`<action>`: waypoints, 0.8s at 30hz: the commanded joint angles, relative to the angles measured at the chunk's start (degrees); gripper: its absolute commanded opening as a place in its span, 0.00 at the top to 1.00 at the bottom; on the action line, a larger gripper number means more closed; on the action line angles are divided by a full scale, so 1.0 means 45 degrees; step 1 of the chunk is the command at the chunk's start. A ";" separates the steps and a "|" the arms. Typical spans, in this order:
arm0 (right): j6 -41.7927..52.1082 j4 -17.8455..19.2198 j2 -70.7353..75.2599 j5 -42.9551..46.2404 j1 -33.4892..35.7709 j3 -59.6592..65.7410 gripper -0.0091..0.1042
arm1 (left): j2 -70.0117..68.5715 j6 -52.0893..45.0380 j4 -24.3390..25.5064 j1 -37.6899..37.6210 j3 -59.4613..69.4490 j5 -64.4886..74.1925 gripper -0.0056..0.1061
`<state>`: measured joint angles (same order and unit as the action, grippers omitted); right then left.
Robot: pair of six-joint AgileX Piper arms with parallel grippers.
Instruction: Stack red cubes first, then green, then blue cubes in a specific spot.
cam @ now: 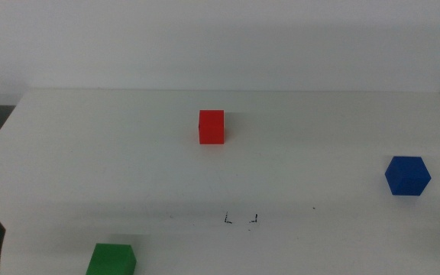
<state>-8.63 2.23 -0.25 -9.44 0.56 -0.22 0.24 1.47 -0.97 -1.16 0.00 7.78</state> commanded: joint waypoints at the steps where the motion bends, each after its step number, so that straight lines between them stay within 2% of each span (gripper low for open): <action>1: 0.0112 0.0079 0.0055 0.0105 0.0029 0.0050 0.10 | 0.0291 0.0066 -0.0412 -0.0003 -0.0342 0.0387 0.11; 8: 0.0112 0.0079 0.0055 0.0105 0.0029 0.0050 0.10 | 0.7222 0.0094 -0.1416 -0.0003 -0.7144 0.7691 0.11; 13: 0.0112 0.0079 0.0055 0.0105 0.0029 0.0050 0.10 | 1.2912 0.0765 -0.1758 -0.0246 -1.1759 1.0195 0.11; 15: 0.0112 0.0079 0.0055 0.0105 0.0029 0.0050 0.10 | 1.4838 0.1028 -0.1475 -0.0859 -1.3189 1.0319 0.11; 19: 0.0112 0.0079 0.0055 0.0105 0.0029 0.0050 0.10 | 1.8505 0.3535 0.0215 -0.2725 -1.6083 1.0265 0.11; 24: 0.0112 0.0079 0.0055 0.0105 0.0029 0.0050 0.10 | 2.2428 0.4337 0.0298 -0.4053 -2.0104 1.1597 0.11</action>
<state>-8.63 2.23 -0.25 -9.44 0.56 -0.22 97.33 19.31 0.00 -17.79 -85.70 58.38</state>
